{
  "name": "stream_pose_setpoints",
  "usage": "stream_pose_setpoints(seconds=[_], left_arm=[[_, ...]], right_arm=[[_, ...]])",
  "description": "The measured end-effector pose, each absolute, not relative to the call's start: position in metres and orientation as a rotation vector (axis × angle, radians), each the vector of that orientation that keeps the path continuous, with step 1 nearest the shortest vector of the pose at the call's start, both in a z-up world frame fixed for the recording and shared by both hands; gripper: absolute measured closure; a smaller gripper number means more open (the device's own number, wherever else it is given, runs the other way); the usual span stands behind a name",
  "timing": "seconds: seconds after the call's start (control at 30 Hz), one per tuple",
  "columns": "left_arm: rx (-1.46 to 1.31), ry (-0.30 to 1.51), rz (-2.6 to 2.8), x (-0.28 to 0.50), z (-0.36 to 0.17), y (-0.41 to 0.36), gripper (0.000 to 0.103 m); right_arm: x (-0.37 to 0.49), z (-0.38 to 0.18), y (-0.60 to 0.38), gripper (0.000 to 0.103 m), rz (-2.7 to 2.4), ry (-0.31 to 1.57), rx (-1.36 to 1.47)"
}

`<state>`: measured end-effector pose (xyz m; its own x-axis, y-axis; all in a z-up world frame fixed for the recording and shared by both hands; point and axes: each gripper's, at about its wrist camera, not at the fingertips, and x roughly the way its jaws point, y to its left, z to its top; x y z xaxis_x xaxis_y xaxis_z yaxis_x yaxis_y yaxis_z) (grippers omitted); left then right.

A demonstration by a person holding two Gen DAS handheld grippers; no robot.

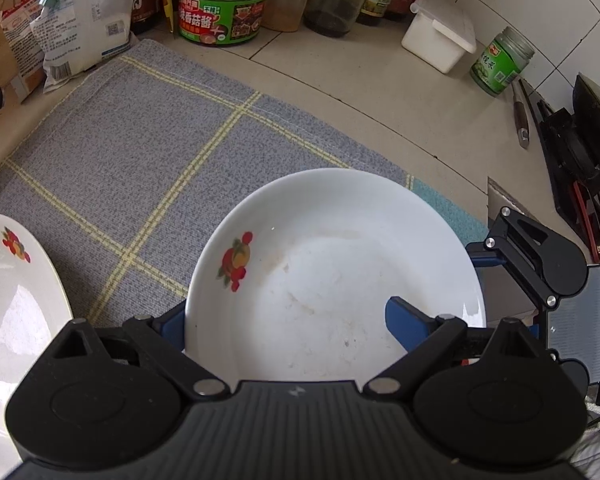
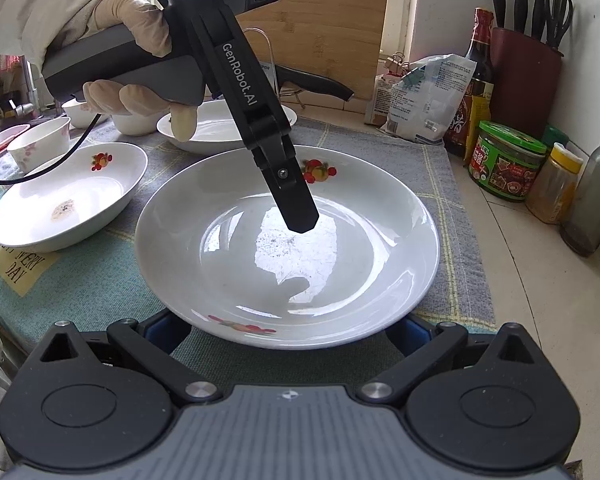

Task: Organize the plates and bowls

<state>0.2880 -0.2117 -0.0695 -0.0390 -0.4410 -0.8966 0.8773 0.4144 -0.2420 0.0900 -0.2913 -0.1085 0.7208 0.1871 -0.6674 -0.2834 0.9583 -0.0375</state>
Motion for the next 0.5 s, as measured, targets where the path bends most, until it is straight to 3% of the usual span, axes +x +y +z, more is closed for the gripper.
stream_pose_setpoints(seconds=[0.5], left_arm=[[0.452, 1.127, -1.124, 0.32, -0.07, -0.243, 0.007]], right_arm=[[0.13, -0.111, -0.322, 0.0, 0.235, 0.722, -0.155]])
